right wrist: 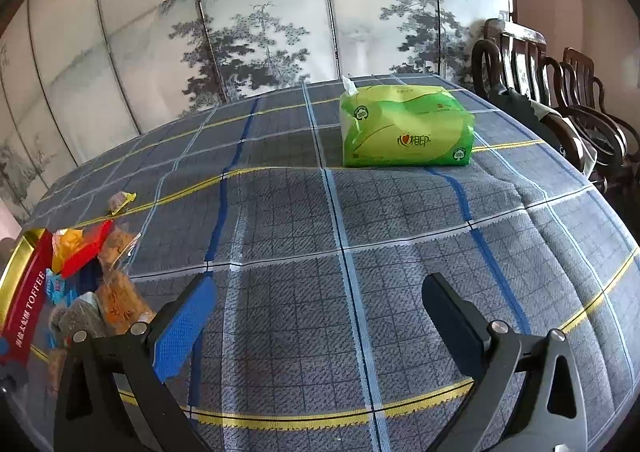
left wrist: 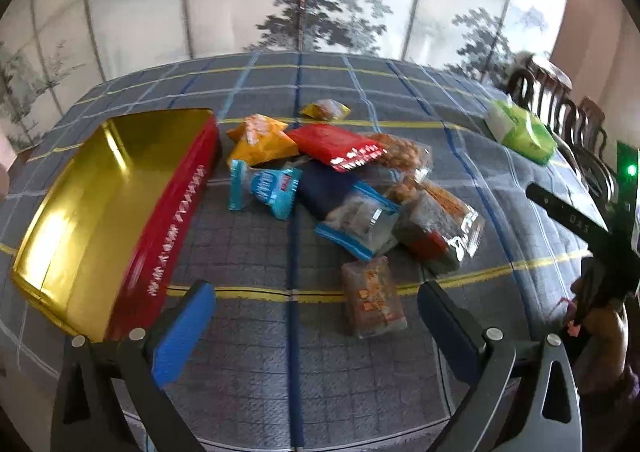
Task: Organize snacks
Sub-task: 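Grasp the brown pastry packet with the left gripper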
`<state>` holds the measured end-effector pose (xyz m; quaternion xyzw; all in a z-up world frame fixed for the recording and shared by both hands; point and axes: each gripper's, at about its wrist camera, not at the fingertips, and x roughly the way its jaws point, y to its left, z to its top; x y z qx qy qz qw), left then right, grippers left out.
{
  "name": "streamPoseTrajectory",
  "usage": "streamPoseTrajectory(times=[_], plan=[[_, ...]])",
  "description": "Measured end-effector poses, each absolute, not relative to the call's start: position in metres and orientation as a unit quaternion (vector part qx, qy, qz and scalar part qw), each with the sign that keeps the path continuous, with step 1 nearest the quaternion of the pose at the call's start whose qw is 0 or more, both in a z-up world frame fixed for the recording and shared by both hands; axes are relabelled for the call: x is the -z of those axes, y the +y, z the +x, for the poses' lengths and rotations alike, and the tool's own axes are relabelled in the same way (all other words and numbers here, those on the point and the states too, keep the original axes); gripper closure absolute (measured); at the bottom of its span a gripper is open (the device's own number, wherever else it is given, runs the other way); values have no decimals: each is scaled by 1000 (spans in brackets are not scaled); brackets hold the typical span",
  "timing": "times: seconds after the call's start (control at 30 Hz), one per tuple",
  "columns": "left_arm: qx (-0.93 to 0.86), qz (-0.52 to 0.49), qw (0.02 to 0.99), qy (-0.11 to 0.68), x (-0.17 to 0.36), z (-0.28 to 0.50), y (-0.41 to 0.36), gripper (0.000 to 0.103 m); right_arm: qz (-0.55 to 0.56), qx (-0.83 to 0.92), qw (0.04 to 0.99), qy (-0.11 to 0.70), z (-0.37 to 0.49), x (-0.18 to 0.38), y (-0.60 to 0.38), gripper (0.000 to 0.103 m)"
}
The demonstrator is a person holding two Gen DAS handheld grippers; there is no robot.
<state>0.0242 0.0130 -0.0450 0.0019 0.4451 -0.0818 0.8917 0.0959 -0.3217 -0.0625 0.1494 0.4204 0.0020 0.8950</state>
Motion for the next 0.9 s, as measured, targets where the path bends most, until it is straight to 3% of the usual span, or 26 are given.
streamPoseTrajectory(times=[0.8, 0.9], plan=[[102, 35, 872, 477, 63, 48, -8, 0, 141, 0, 898, 417, 95, 68, -305, 1], [104, 40, 871, 479, 64, 50, -11, 7, 141, -1, 898, 418, 97, 69, -306, 1]])
